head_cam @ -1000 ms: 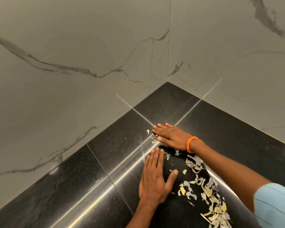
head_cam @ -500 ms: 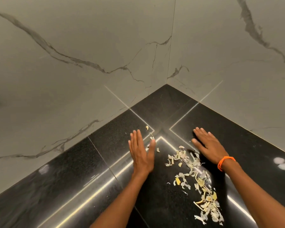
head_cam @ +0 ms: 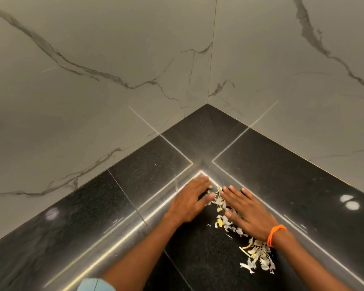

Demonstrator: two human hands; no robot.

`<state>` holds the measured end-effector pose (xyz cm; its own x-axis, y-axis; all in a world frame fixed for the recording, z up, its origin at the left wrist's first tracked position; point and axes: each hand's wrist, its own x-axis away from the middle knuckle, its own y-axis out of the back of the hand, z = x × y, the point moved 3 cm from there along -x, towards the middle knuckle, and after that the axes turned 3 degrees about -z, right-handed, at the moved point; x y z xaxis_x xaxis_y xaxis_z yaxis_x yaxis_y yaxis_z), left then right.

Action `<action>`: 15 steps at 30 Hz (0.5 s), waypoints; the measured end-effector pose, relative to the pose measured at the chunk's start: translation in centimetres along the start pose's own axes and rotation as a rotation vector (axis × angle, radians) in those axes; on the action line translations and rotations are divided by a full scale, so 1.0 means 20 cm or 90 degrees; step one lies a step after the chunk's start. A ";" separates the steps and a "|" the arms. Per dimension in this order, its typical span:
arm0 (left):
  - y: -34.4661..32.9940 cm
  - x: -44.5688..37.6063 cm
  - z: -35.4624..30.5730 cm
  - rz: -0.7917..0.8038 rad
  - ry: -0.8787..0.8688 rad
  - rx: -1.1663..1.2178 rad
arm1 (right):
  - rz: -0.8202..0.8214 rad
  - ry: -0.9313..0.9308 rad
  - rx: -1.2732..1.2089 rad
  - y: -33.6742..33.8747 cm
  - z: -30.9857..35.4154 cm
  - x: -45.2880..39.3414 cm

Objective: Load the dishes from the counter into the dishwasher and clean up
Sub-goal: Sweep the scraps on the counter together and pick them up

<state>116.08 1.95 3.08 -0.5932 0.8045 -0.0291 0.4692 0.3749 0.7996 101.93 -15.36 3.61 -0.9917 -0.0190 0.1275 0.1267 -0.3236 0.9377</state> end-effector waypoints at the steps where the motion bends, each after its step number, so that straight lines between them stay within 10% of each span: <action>1: -0.02 0.05 -0.03 0.021 -0.018 0.022 | 0.010 0.014 -0.015 0.00 0.03 0.04; 7: 0.42 0.07 0.34 -0.247 0.171 0.016 | -0.119 -0.158 -0.132 0.00 -0.11 0.26; 10: 0.50 0.04 0.63 -0.207 0.325 -0.081 | -0.160 -0.227 -0.052 -0.01 -0.13 0.24; 15: 0.29 -0.03 0.37 -0.129 0.188 -0.131 | -0.134 -0.205 -0.034 -0.02 -0.06 0.00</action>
<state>123.99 7.07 3.19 -0.8366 0.5456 -0.0482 0.2012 0.3881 0.8994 101.83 -16.34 2.89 -0.9364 0.3490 0.0368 -0.0888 -0.3372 0.9372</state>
